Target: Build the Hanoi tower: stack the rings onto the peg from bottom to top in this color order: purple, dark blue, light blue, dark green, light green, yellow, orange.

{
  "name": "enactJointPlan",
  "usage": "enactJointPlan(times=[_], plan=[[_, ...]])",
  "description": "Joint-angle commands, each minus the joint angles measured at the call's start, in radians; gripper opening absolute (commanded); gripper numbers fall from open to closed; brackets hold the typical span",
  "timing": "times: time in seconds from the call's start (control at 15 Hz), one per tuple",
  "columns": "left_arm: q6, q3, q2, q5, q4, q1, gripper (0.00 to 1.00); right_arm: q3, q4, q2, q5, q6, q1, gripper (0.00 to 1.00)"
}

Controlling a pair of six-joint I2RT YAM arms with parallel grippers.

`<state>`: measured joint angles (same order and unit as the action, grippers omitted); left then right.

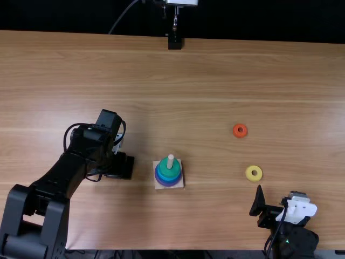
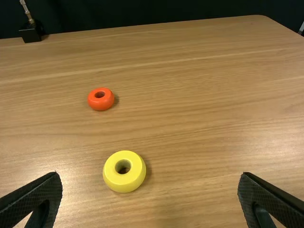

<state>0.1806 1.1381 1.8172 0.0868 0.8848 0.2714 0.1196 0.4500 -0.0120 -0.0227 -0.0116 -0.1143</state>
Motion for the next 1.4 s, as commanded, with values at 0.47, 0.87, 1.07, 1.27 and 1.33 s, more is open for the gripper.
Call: enactJointPlan(times=[0.47,0.87,1.07,1.27,1.33], plan=[[-0.07,0.124,0.096,0.02,-0.06,-0.023,1.0,-0.107,0.059,0.012,-0.012,0.001,-0.008,1.0],[-0.072,0.126,0.102,0.02,-0.069,-0.037,1.0,-0.107,0.059,0.012,-0.012,0.001,-0.008,1.0],[-0.074,0.121,0.1,0.02,-0.071,-0.037,1.0,-0.106,0.059,0.012,-0.01,0.002,-0.008,1.0],[-0.083,0.112,0.097,0.02,-0.071,-0.038,0.27,-0.107,0.059,0.012,-0.012,0.001,-0.008,1.0],[-0.087,0.112,0.097,0.02,-0.071,-0.038,0.2,-0.107,0.059,0.012,-0.01,0.001,-0.008,1.0]])
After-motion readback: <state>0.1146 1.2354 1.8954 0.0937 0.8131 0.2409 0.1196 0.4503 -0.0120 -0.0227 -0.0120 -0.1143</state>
